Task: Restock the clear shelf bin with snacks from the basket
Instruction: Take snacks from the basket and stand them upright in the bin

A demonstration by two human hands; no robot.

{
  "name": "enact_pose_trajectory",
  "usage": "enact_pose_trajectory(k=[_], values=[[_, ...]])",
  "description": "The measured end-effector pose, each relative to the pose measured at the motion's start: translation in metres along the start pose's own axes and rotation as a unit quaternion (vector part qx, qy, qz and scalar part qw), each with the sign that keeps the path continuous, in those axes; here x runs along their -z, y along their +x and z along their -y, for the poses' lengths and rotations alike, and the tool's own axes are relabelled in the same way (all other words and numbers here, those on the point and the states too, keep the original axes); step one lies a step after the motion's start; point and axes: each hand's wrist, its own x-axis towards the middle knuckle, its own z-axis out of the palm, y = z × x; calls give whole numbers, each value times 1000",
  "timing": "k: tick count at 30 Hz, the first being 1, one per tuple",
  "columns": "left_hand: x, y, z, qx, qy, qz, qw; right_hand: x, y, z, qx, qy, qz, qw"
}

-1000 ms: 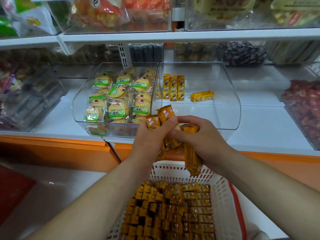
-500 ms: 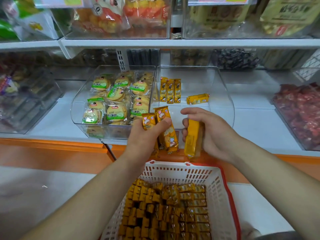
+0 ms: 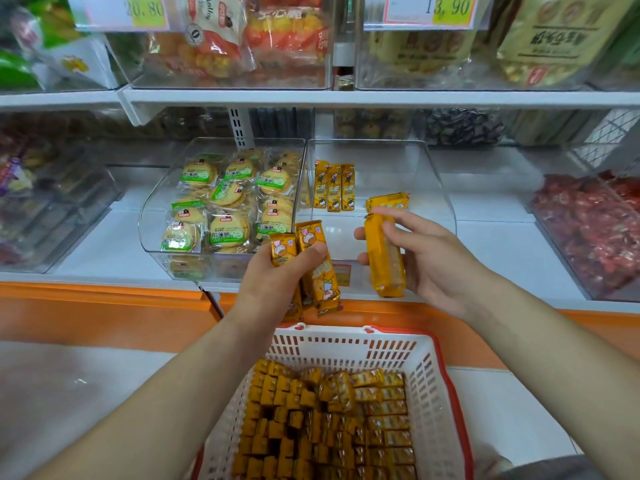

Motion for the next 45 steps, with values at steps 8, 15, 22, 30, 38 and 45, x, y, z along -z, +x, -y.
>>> enact_pose_trajectory(k=[8,15,22,30,38,45], values=[[-5,-2,-1,-2,10,6,1000,-9,2,-5,-33,-32,-19,999],[-1,0,-5,-2,9,5,1000,-5,6,-5,-35,29,-25,999],[-1,5,-12,0,10,-6,1000,-4,12,-7,-35,-21,-38,998],[4,15,-15,-20,19,-1,1000,-3,14,-1,-28,-14,-53,998],[24,41,-27,-63,39,-36,997,9,38,28,58,-254,-91,961],[27,53,-29,-88,42,-41,994,25,131,34,122,-429,-183,876]])
